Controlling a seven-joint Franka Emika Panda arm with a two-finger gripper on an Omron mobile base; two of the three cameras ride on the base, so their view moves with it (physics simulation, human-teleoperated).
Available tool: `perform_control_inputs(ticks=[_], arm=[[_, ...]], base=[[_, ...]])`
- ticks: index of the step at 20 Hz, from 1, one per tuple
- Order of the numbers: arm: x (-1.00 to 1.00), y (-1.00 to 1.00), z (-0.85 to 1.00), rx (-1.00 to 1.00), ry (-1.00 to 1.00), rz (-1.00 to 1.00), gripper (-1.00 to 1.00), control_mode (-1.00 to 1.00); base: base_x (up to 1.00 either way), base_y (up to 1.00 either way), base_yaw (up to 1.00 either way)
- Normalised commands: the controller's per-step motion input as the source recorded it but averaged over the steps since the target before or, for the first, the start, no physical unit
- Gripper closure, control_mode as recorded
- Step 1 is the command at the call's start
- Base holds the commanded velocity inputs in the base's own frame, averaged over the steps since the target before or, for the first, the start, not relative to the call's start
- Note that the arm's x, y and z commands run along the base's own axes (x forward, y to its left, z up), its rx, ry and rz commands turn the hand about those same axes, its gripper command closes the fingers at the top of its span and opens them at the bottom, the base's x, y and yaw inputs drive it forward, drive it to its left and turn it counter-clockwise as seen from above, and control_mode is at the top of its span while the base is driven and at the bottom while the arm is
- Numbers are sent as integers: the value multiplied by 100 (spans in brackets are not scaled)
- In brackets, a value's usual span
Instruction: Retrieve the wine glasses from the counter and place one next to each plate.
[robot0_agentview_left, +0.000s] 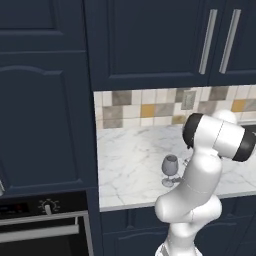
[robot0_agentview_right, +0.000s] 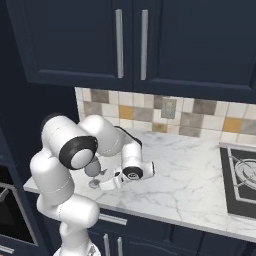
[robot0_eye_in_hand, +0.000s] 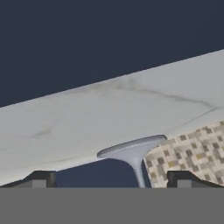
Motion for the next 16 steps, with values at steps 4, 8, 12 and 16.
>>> perform_control_inputs(ticks=[4,8,12,16], arm=[[0,57,-41,0,0,0,-100,-100],[0,57,-40,0,0,0,-100,-100],[0,52,-29,0,0,0,-100,-100],[-8,22,-8,0,0,0,100,-100]], base=[[0,0,0],[0,0,0],[0,0,0],[0,0,0]])
